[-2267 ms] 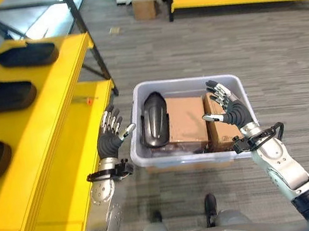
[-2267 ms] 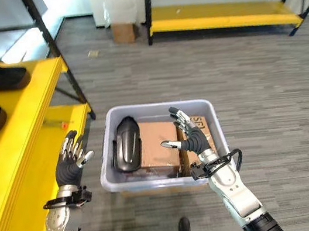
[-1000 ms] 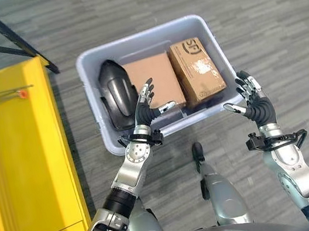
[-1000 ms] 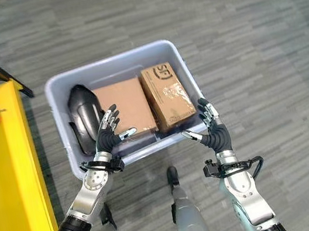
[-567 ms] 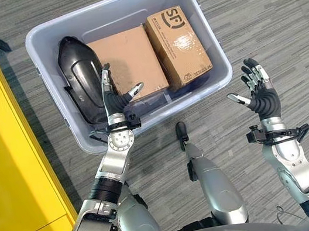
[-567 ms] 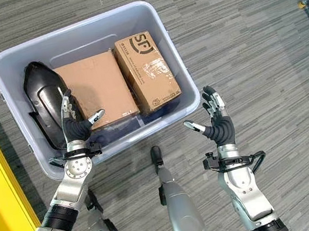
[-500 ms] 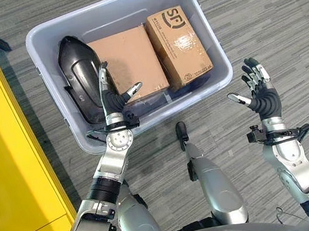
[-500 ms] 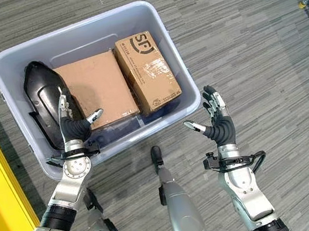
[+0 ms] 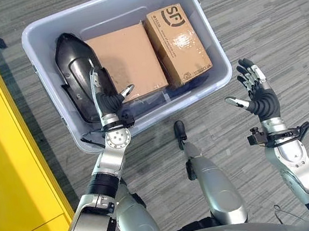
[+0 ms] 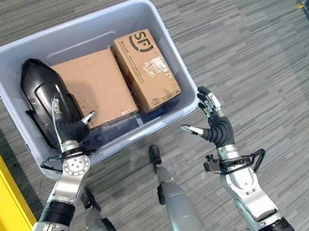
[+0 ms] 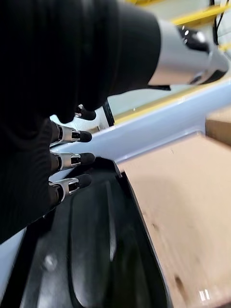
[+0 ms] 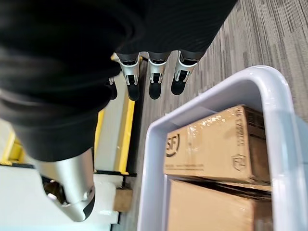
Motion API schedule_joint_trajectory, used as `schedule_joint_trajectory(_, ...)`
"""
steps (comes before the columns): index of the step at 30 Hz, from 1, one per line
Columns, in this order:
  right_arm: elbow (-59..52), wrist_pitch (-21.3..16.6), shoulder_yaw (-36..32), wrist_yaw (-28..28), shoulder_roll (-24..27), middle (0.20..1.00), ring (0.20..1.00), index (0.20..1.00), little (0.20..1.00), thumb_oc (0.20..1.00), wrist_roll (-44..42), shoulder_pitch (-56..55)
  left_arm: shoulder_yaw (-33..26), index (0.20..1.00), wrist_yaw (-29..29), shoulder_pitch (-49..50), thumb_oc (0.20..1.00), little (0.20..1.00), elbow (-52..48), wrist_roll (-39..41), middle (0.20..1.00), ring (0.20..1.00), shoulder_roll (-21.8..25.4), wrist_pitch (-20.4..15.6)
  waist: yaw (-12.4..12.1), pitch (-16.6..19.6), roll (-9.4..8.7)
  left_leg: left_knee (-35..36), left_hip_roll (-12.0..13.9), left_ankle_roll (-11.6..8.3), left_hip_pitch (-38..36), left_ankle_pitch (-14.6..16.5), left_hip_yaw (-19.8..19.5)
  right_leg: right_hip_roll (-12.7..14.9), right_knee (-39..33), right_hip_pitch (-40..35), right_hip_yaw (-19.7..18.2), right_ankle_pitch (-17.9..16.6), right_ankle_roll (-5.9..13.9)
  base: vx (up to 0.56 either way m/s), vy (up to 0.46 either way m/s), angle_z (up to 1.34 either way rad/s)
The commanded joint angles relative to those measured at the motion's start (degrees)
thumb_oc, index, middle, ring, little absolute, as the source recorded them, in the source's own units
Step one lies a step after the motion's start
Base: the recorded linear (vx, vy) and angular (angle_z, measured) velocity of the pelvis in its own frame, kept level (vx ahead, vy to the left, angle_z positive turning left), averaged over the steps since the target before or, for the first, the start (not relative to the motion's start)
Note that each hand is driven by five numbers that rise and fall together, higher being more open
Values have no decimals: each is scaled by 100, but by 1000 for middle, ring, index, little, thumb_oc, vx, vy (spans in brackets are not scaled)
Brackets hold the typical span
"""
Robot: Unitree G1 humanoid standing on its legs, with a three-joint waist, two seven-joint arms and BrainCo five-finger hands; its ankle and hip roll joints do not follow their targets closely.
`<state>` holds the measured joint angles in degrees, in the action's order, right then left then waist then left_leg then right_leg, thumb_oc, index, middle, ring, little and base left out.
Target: Move parts from the plastic box to the shelf.
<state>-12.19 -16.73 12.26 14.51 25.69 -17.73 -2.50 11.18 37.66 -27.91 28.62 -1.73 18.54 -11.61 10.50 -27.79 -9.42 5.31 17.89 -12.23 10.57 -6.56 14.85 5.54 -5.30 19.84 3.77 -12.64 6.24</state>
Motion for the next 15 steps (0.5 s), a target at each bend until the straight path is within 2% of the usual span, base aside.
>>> schedule_joint_trajectory(1, -497, -437, -268, -15, 63, 1000, 1000, 1000, 1000, 1000, -170, 209, 20, 1000, 226, -499, 1000, 1000, 491, 220, 1000, 1000, 386, -152, 120, 120, -326, -432, 238, 32, 127, -107, 118, 606, 753, 156, -161, 594, 537, -28, -22, -4)
schedule_joint_trajectory(4, -547, -451, -210, -50, 85, 1000, 1000, 1000, 1000, 1000, -224, 172, -33, 1000, 193, -722, 1000, 1000, 1001, 511, 1000, 1000, 386, -165, 196, 123, -397, -439, 265, 23, 157, -125, 128, 577, 745, 197, -193, 563, 529, -17, -17, -6)
schedule_joint_trajectory(8, -685, -447, -66, -188, 166, 1000, 1000, 1000, 1000, 1000, -363, 86, -170, 1000, -116, -1298, 1000, 1000, 2271, 1270, 1000, 1000, 471, -86, 345, 178, -516, -395, 296, -11, 131, -161, 192, 516, 711, 241, -246, 538, 527, -9, -16, -4)
schedule_joint_trajectory(13, -792, -399, 47, -375, 321, 1000, 1000, 1000, 1000, 1000, -522, 1, -223, 1000, -470, -1830, 1000, 1000, 3173, 1692, 1000, 1000, 632, 84, 459, 227, -530, -338, 322, -43, 45, -166, 268, 490, 664, 245, -315, 500, 536, -5, 9, -4)
schedule_joint_trajectory(15, -774, -351, 85, -390, 343, 1000, 1000, 1000, 1000, 1000, -574, 10, -396, 1000, -604, -1961, 1000, 1000, 3481, 2173, 1000, 1000, 612, 142, 493, 251, -541, -335, 330, -57, -7, -154, 313, 477, 641, 244, -349, 473, 550, -3, 11, -9)
